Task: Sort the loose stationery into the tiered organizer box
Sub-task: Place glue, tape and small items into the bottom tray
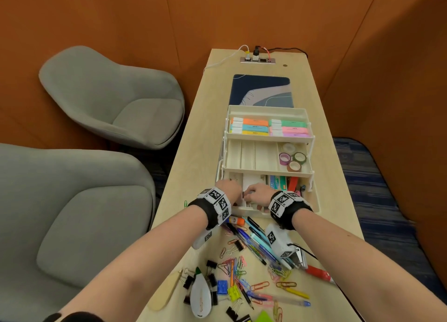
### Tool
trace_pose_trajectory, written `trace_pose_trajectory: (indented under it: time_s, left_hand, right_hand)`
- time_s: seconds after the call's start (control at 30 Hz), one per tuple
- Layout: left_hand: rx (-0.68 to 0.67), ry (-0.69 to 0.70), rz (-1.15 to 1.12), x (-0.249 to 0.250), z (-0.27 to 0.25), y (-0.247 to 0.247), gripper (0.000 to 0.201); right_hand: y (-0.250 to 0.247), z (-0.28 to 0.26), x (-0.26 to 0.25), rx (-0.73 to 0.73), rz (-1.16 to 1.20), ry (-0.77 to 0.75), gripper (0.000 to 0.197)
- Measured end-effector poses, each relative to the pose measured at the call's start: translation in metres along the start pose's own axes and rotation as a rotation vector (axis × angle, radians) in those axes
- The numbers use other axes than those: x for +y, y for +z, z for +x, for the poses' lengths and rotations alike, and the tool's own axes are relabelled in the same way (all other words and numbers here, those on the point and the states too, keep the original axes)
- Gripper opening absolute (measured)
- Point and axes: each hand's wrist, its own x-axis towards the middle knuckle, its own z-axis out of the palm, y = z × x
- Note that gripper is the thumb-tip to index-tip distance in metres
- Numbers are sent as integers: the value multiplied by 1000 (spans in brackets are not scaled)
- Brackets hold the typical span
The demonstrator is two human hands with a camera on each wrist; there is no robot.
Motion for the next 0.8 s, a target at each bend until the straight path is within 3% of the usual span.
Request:
trace_pose_trajectory:
  time_s: [0.17, 0.37, 0.57, 0.63, 0.7, 0.8]
  left_hand:
    - [7, 19, 13, -2, -4, -1, 34]
    - [18, 70, 38, -7, -9, -2, 35]
    - [81, 96, -54, -12, -15, 2, 37]
    - [205, 77, -178, -18, -21, 8, 37]
    - [421, 30, -370, -27, -33, 17, 38]
    - [696, -46, -622, -44, -58, 37, 33]
  right_hand:
    - [-1, 10, -5, -76, 68, 99, 24]
    - [-3, 6, -6, -104, 49, 91, 28]
    - [-19, -1, -2, 68, 202, 138, 20]
    - [-26, -1, 3, 56, 371, 162, 18]
    - [-27, 0, 6, 4, 665, 162, 6]
    - [-22, 0, 3, -32, 1072, 166, 21]
